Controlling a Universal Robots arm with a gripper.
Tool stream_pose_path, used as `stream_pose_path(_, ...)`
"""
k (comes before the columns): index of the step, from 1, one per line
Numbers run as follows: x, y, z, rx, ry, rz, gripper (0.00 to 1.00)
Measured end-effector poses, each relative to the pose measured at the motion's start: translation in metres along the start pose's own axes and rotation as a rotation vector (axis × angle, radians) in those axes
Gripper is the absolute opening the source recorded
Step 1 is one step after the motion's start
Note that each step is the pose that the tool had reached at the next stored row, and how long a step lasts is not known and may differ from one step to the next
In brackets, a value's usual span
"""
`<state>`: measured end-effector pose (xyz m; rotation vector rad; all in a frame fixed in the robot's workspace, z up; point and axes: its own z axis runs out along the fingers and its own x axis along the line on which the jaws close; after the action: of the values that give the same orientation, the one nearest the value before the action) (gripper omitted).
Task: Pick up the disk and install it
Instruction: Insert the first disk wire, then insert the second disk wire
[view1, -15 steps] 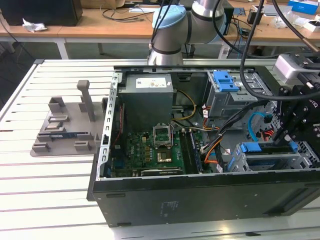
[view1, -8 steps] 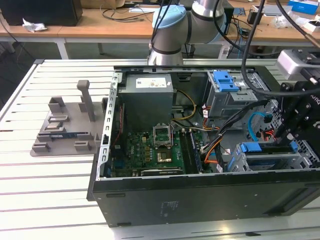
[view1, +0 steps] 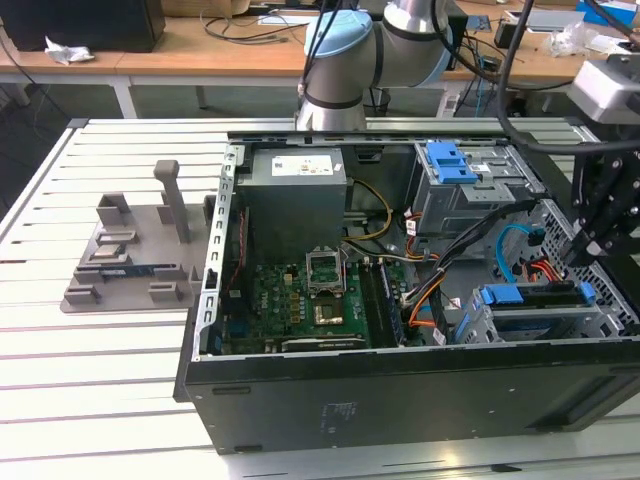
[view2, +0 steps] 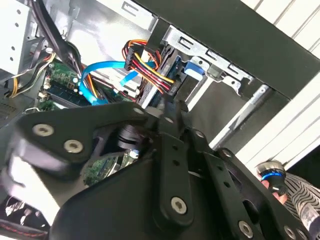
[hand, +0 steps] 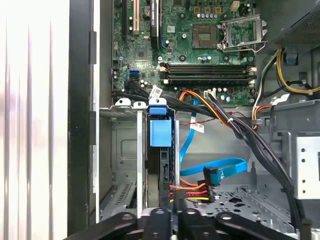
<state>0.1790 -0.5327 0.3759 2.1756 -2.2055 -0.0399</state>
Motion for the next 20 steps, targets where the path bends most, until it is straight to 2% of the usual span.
stream_pose_path(1,0.0,0.0001,-0.0025,0.0,0.0001,0.0,0.11)
stream_pose_path(8,0.0,0.001,-0.0194,0.0,-0.0001,0.0,0.11)
stream_pose_path(20,0.0,0.001,-0.0205,0.0,0.0,0.0,0.11)
